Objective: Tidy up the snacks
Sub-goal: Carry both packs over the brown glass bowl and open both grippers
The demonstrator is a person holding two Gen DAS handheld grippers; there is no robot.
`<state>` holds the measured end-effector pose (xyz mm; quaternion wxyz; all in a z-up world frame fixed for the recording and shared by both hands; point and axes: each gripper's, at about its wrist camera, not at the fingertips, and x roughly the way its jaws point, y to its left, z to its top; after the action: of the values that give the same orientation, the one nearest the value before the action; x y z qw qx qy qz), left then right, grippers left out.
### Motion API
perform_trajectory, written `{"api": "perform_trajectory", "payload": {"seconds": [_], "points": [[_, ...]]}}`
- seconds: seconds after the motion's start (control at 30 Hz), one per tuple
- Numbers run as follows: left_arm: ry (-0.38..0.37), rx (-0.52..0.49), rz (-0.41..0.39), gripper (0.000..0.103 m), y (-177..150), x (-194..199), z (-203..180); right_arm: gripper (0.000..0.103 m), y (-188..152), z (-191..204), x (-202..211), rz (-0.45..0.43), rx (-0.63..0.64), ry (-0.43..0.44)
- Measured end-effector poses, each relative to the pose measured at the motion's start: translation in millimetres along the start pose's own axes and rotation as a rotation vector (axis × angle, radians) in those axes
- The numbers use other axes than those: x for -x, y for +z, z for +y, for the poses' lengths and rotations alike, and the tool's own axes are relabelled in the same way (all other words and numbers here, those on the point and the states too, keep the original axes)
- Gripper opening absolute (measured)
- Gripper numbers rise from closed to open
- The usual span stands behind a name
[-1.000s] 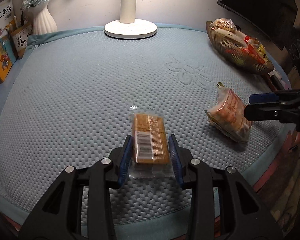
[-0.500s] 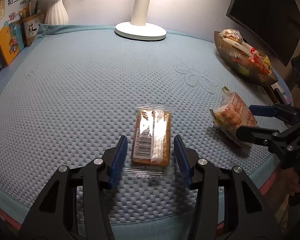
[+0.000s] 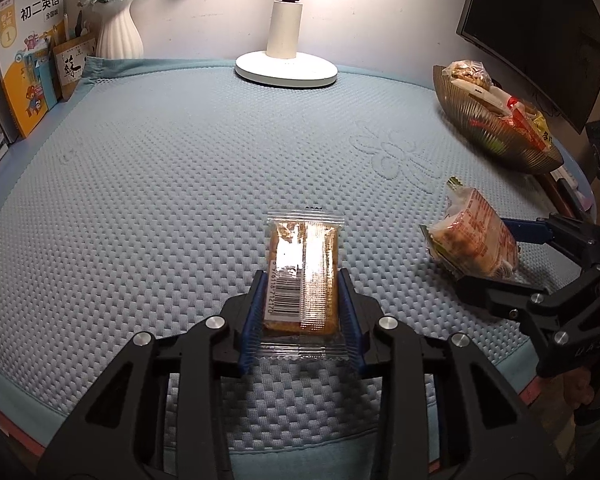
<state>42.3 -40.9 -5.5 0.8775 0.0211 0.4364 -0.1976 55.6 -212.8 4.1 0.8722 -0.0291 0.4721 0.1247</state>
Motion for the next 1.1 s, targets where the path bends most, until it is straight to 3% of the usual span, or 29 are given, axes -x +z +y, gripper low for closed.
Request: {"api": "perform_trajectory", "payload": {"seconds": [0.07, 0.17, 0.33, 0.53, 0.7, 0.83, 0.9, 1.1], "points": [[-0.009, -0.001, -0.009, 0.034, 0, 2, -1, 0.074, -4, 4, 0, 0.001, 0.022, -0.018], [-0.019, -0.007, -0.019, 0.034, 1, 3, -5, 0.065, -9, 9, 9, -0.032, 0.035, -0.027], [-0.057, -0.025, -0.04, 0.034, 10, 10, -18, 0.063, -17, 4, 27, -0.05, -0.006, 0.005], [-0.116, -0.096, -0.118, 0.034, 48, 26, -50, 0.063, -10, -38, 79, -0.158, -0.117, 0.01], [-0.234, -0.157, -0.178, 0.034, 95, 32, -90, 0.063, 3, -90, 131, -0.288, -0.222, -0.053], [-0.271, -0.213, -0.21, 0.034, 136, 20, -132, 0.063, 16, -124, 150, -0.346, -0.276, -0.121], [-0.291, -0.232, -0.225, 0.034, 155, 13, -151, 0.063, 25, -146, 157, -0.373, -0.318, -0.164], [-0.365, -0.225, -0.24, 0.034, 198, -15, -195, 0.063, 45, -198, 155, -0.416, -0.455, -0.173]]}}
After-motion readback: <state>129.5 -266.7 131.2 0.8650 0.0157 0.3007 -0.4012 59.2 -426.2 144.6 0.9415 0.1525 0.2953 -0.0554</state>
